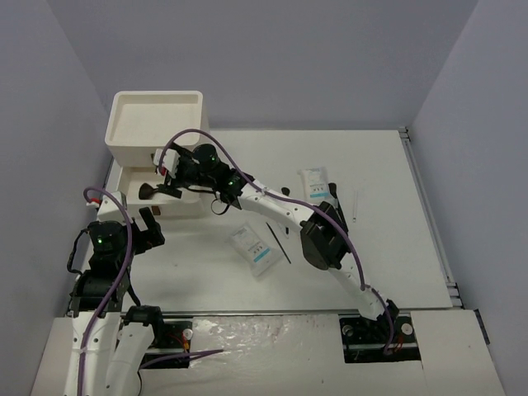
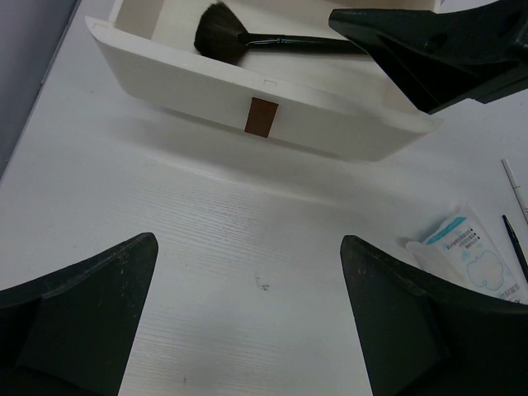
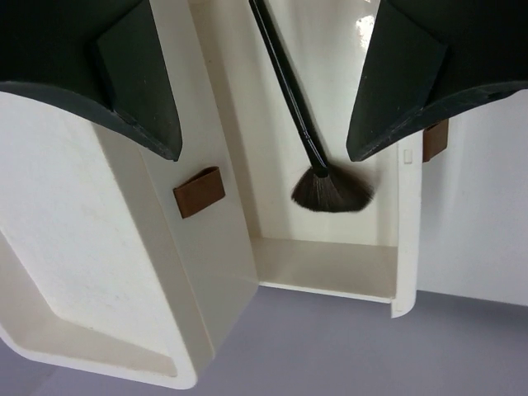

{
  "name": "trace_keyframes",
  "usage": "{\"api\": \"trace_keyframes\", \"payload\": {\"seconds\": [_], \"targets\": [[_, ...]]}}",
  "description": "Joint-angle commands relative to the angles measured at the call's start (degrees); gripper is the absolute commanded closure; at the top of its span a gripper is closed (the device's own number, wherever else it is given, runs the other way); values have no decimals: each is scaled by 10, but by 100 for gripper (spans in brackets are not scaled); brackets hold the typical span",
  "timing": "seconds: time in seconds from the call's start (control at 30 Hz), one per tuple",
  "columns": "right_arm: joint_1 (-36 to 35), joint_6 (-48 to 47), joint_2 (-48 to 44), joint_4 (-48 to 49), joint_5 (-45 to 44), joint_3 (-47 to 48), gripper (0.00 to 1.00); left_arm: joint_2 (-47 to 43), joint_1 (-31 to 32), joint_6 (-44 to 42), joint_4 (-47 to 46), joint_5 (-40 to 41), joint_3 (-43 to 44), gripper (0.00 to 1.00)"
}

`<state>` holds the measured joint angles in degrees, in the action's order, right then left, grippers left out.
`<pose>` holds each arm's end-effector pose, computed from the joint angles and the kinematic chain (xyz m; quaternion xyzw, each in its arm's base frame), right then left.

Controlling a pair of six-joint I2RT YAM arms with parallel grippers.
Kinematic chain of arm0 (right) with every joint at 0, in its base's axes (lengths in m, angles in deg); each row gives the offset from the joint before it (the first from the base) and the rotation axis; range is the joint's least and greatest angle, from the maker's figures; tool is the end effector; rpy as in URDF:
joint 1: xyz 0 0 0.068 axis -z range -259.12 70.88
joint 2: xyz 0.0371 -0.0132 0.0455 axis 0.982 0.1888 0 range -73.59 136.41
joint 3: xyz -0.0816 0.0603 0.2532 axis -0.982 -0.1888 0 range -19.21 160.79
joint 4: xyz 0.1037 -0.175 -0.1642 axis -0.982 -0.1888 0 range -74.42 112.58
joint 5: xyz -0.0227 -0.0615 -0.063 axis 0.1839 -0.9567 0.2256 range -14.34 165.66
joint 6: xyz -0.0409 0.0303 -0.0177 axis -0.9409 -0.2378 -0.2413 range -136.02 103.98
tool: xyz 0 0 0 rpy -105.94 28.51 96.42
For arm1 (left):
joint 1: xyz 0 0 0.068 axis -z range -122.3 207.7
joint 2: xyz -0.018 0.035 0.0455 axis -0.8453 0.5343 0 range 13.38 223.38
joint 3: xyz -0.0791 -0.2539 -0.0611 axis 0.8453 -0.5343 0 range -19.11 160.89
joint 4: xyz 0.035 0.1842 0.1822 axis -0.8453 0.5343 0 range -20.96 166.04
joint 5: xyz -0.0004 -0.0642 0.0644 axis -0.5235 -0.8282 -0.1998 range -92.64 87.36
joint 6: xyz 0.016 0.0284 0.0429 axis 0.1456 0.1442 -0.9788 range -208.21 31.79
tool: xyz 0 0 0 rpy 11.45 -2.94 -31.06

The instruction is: Organize the makeup

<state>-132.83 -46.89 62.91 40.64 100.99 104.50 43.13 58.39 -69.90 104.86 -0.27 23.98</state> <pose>0.3246 0.4679 0.3092 -0.5622 0.3773 0.2876 0.6773 0.1165 0.0001 0.3176 -0.1387 0.8197 -0.0747 0.5508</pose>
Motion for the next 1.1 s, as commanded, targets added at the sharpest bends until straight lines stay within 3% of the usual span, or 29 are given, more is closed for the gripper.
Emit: {"api": "trace_keyframes", "payload": {"seconds": [0.0, 0.2, 0.33, 0.47, 0.67, 0.83, 1.07], "targets": [[0, 41, -99, 96, -86, -68, 21, 2, -2, 1, -22, -5, 22, 9], [9, 127, -222, 123, -256, -258, 21, 0, -2, 1, -25, -11, 19, 9], [18, 220, -342, 76, -408, -383, 21, 2, -3, -2, -29, -15, 18, 9], [47, 332, -406, 19, -489, -495, 22, 4, -3, -4, -29, -18, 17, 9], [141, 478, -447, -1, -471, -634, 31, 6, -3, -4, -30, -23, 17, 9], [181, 510, -419, -4, -425, -671, 42, 12, -3, -5, -32, -24, 17, 9], [197, 536, -376, 18, -400, -686, 66, 15, -3, -6, -32, -24, 17, 9]]}}
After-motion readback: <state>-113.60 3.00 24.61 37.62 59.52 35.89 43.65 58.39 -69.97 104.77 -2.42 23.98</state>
